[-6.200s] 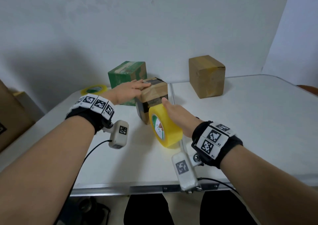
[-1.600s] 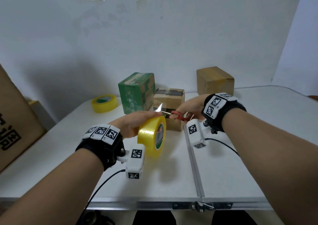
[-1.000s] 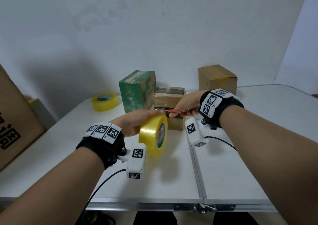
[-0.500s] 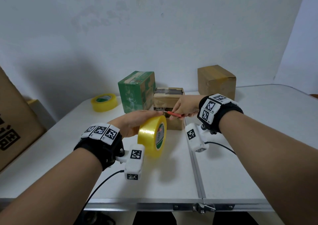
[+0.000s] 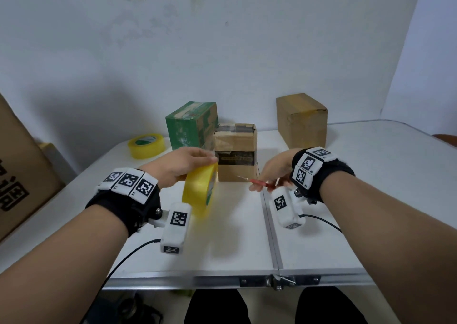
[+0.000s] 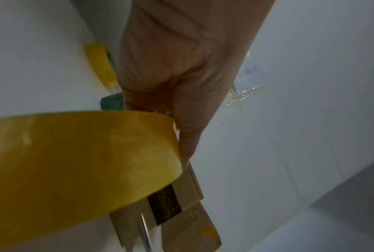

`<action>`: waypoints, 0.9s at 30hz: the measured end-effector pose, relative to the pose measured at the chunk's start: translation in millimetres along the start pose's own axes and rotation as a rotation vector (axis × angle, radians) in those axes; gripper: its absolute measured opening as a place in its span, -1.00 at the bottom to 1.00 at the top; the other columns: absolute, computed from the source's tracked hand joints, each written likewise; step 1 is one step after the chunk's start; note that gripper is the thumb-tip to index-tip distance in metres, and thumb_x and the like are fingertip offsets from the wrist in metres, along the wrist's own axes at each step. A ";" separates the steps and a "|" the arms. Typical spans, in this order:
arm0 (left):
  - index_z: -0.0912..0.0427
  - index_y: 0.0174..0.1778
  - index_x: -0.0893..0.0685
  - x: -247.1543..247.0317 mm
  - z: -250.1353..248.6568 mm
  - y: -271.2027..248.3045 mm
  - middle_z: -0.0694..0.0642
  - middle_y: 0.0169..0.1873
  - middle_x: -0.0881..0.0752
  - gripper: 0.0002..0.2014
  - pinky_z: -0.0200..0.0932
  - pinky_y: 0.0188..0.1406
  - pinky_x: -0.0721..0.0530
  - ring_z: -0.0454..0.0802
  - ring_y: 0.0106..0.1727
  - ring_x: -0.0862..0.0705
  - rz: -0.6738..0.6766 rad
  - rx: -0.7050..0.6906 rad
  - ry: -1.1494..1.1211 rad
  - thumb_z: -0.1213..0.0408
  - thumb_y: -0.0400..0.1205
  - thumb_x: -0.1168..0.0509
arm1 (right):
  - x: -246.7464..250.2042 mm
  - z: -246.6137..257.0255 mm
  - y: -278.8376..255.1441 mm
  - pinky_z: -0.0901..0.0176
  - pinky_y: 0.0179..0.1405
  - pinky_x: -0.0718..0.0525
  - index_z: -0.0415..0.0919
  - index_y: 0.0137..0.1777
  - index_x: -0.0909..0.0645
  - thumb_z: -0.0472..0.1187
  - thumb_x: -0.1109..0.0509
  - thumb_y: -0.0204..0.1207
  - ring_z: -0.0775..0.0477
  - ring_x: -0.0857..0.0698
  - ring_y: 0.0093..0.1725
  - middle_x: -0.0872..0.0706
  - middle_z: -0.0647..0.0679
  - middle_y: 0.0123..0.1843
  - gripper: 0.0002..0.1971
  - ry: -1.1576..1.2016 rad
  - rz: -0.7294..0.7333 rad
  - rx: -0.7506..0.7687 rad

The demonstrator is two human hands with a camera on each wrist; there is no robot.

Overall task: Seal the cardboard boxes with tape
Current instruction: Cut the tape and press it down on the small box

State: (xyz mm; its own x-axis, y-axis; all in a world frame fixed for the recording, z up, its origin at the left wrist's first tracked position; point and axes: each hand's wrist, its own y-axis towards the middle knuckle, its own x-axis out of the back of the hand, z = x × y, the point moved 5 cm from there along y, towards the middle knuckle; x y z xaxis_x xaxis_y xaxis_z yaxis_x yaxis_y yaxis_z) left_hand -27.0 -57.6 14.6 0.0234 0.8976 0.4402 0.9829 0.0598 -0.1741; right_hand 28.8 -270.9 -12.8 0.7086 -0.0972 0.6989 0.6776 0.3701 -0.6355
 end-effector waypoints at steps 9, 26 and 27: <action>-0.09 0.68 -0.10 40.8 43.7 16.4 0.08 0.39 -0.57 -0.10 -0.08 0.16 -0.59 0.12 0.19 -0.64 -0.080 -0.001 1.028 0.29 0.53 -0.50 | -0.4 -18.9 5.4 0.14 -0.20 -0.56 -0.24 -0.10 -0.61 -0.08 -0.39 0.62 -0.07 -0.54 -0.30 -0.61 -0.11 -0.17 -0.79 -0.053 -0.141 -0.144; -0.18 0.65 -0.21 28.2 55.2 37.7 0.08 0.65 -0.22 -0.38 0.07 0.26 -0.63 0.14 0.44 -0.52 -0.089 0.015 1.356 0.13 0.67 -0.26 | 24.2 -45.3 17.8 0.14 -0.02 -0.79 -0.35 0.32 -0.61 -0.29 -0.36 0.59 -0.27 -0.73 0.16 -0.70 -0.22 0.17 -0.68 0.074 -0.558 -0.053; -0.17 0.61 -0.31 31.0 48.9 38.7 0.07 0.60 -0.33 -0.46 0.10 0.31 -0.60 0.11 0.47 -0.50 -0.134 -0.014 1.340 0.09 0.68 -0.24 | 33.6 -44.5 13.8 0.02 0.04 -0.79 -0.40 0.28 -0.62 -0.32 -0.33 0.58 -0.30 -0.74 0.16 -0.71 -0.28 0.18 -0.70 0.157 -0.669 -0.041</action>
State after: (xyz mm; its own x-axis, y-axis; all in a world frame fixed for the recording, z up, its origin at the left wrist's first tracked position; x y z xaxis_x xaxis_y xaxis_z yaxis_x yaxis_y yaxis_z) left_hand 2.8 -6.1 -21.6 0.0788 -0.2299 0.9700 0.9933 0.1011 -0.0568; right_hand 70.7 -310.2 -12.7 0.1531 -0.4261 0.8916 0.9840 0.1487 -0.0979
